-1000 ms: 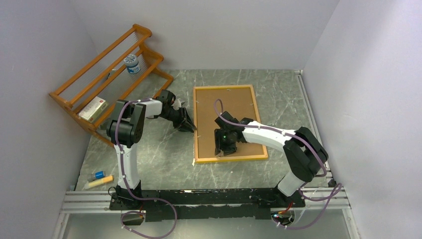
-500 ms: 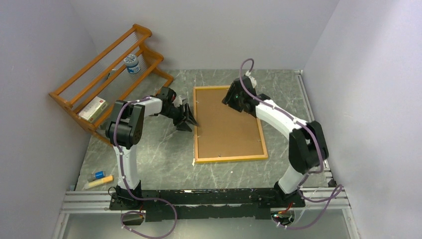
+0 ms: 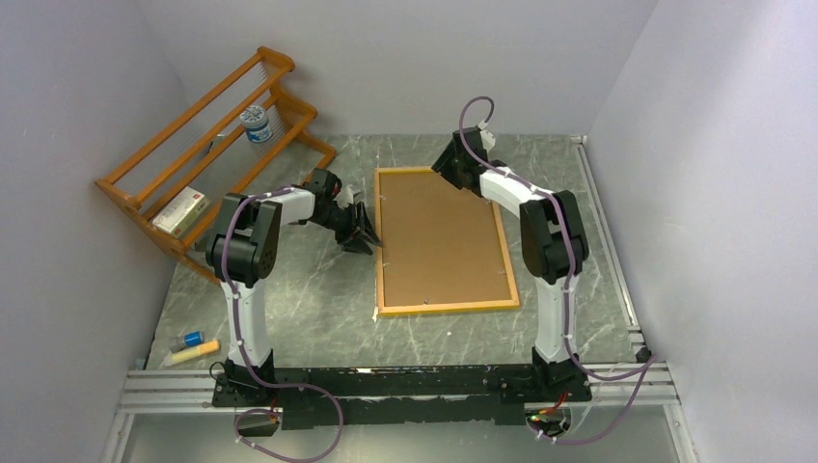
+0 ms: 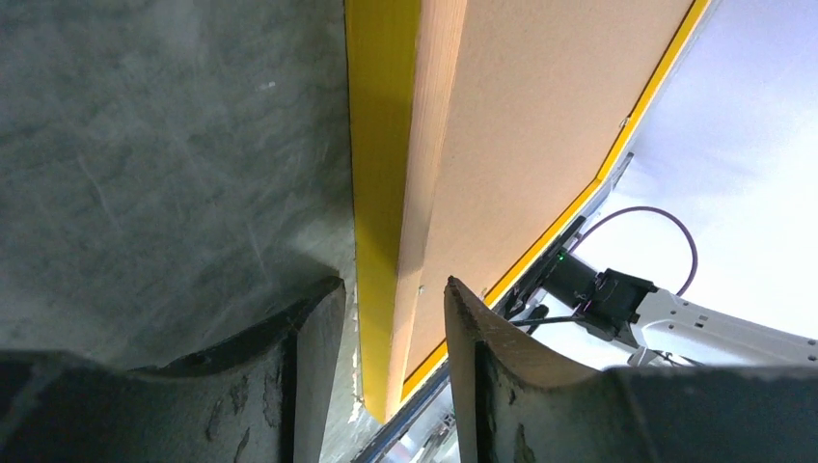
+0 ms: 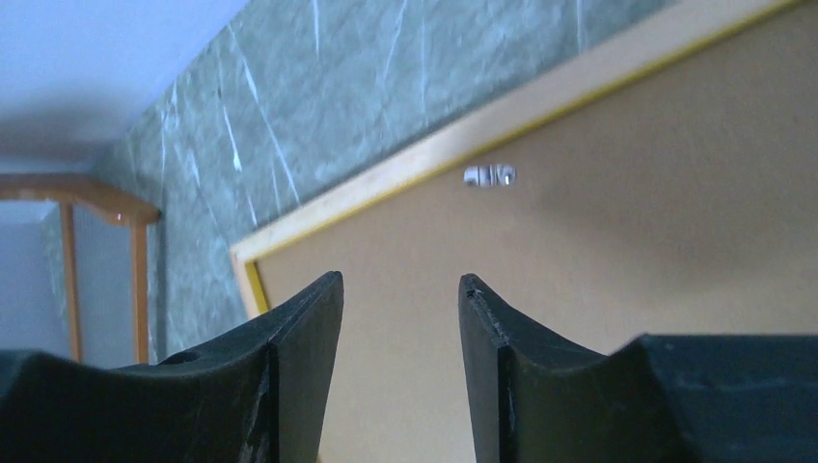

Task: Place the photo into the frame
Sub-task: Install the photo frame at the center of the board.

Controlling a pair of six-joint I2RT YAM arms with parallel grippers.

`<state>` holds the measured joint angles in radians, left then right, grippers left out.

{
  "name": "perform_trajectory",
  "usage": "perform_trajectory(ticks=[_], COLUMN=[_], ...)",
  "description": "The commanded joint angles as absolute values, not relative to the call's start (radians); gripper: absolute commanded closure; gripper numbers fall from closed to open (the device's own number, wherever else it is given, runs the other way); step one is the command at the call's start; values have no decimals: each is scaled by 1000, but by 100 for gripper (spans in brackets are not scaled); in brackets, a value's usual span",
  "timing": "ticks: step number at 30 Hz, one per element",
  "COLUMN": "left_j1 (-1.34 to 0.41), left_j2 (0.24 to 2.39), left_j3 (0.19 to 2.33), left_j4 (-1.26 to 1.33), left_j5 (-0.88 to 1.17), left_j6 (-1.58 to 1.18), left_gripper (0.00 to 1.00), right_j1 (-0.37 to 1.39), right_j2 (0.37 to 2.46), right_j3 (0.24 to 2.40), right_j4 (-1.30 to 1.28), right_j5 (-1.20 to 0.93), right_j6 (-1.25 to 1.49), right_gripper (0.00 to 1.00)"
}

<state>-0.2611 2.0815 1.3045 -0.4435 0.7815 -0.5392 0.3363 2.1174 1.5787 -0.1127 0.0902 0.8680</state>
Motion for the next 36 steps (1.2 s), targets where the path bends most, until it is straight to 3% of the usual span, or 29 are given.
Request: perform_trajectory(ticks=[1, 21, 36], left_j1=[-262, -262, -262], left_j2=[2129, 2135, 2137], left_j3=[1340, 1357, 1355], left_j4=[-468, -543, -549], left_j5=[743, 686, 678], left_j6=[-470, -397, -398], left_gripper=[52, 55, 55], right_j1=[311, 281, 280], right_j2=[2213, 2376, 2366], right_j3=[1695, 1802, 1801], right_j4=[-6, -31, -46], right_j5=[45, 37, 90], right_j6=[870, 871, 808], right_gripper=[50, 53, 54])
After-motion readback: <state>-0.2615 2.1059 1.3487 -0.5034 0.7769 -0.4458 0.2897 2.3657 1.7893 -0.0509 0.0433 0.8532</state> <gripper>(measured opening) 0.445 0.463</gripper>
